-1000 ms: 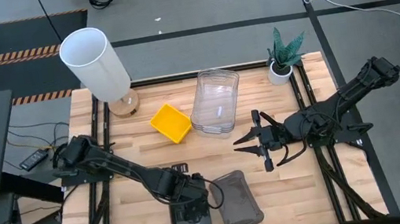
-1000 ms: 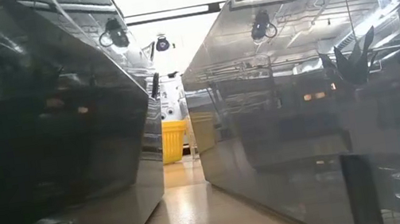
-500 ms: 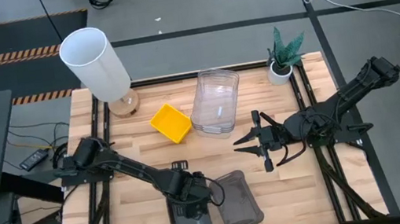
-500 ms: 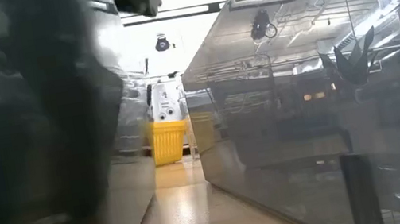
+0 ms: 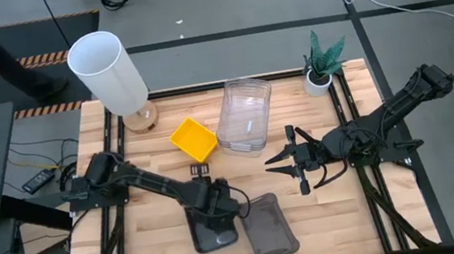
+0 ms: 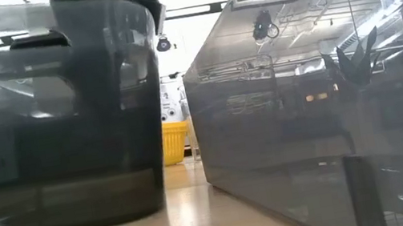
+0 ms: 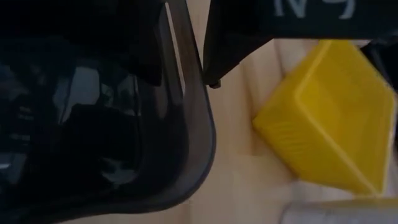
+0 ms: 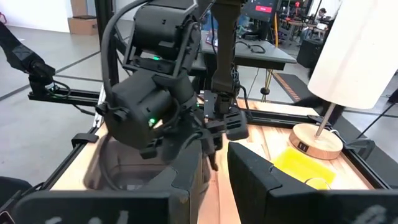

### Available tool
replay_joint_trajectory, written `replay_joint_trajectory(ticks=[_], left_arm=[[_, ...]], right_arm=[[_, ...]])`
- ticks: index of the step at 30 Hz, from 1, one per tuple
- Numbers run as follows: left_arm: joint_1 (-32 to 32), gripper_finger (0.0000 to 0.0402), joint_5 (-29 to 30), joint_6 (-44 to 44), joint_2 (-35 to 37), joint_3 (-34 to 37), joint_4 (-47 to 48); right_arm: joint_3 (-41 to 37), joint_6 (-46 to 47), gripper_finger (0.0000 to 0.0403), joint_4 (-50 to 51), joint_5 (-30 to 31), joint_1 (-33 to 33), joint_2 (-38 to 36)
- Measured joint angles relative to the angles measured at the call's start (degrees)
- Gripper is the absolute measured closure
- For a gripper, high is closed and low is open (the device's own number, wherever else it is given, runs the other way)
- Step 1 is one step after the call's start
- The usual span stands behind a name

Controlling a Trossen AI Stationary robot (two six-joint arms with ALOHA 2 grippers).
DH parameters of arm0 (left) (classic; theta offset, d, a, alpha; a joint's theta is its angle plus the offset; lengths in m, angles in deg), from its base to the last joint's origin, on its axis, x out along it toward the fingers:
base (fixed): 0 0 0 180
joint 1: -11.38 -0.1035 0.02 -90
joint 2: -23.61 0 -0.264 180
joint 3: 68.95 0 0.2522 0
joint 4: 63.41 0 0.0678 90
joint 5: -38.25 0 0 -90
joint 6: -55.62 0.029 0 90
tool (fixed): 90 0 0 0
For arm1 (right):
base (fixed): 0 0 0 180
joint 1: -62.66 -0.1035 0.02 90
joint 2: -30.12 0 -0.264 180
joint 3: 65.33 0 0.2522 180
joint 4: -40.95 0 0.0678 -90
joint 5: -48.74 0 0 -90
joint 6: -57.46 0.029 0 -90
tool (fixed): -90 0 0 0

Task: Stack baskets by color
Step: Stack the left black bin on top of the middle black bin, then stack the black bin on top of the stacked black bin

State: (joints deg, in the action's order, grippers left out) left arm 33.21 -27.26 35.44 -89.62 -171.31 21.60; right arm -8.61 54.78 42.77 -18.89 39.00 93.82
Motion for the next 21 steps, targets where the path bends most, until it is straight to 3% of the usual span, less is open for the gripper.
replay_joint_trajectory(ticks=[13, 21], left_arm=[[1.41, 0.0278, 1.37, -3.29, 5.70, -0.01, 1.37], [2.14, 0.0276, -7.17, -4.63, 7.91, -0.04, -14.44]], right_arm=[[0.00, 0.15, 0.0319, 0.02, 0.01, -1.49, 0.00], [0.00, 0.16, 0.0319, 0.22, 0.68, -1.83, -0.24]])
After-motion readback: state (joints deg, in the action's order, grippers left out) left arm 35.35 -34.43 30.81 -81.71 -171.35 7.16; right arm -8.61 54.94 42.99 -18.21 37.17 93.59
